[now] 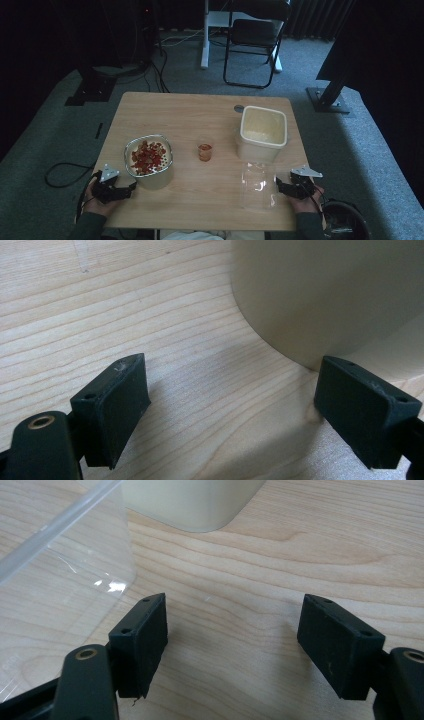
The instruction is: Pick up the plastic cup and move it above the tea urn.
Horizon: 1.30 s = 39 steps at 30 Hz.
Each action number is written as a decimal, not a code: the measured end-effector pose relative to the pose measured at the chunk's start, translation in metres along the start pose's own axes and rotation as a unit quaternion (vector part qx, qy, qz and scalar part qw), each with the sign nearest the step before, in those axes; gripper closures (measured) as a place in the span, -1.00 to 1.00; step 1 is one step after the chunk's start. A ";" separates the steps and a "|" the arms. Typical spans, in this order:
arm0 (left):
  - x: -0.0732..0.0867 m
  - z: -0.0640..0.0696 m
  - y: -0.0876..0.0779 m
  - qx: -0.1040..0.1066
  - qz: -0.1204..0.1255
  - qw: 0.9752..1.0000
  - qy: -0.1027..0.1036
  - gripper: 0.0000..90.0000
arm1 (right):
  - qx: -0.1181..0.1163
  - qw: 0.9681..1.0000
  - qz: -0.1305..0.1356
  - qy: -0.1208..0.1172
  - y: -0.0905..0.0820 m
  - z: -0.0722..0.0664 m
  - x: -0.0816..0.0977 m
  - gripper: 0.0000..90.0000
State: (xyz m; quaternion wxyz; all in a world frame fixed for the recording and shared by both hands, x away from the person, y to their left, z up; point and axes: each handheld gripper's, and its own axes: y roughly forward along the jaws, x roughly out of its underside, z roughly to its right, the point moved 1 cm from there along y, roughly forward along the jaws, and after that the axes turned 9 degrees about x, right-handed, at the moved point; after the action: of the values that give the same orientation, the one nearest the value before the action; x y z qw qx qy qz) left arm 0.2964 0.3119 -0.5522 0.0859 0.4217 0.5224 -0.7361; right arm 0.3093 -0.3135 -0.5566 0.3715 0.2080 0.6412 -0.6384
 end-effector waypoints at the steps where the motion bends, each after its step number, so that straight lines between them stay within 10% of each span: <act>1: 0.000 0.000 0.000 0.000 0.000 1.000 0.000 -0.68 | 0.000 1.000 0.000 0.000 0.000 0.000 0.000 -0.38; 15: 0.000 0.000 0.000 0.000 0.000 1.000 0.000 -0.68 | 0.016 1.000 -0.008 0.002 -0.008 -0.001 -0.003 -0.04; 21: 0.000 0.000 0.000 0.000 0.000 1.000 -0.001 -0.67 | 0.020 0.999 0.039 0.019 -0.033 -0.001 -0.022 0.02; 30: 0.000 0.000 0.000 0.000 0.000 1.000 -0.001 -0.67 | 0.001 0.997 0.071 0.022 -0.067 -0.022 -0.036 0.13; 39: 0.000 0.000 0.000 0.000 0.000 1.000 -0.001 -0.67 | -0.029 0.999 0.032 0.017 -0.086 -0.050 -0.015 0.17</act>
State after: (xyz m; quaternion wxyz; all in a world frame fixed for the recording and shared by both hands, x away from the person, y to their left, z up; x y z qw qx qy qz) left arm 0.2963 0.3119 -0.5522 0.0868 0.4210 0.5226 -0.7363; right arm 0.2444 -0.2705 -0.4925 0.3869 0.2283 0.6588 -0.6035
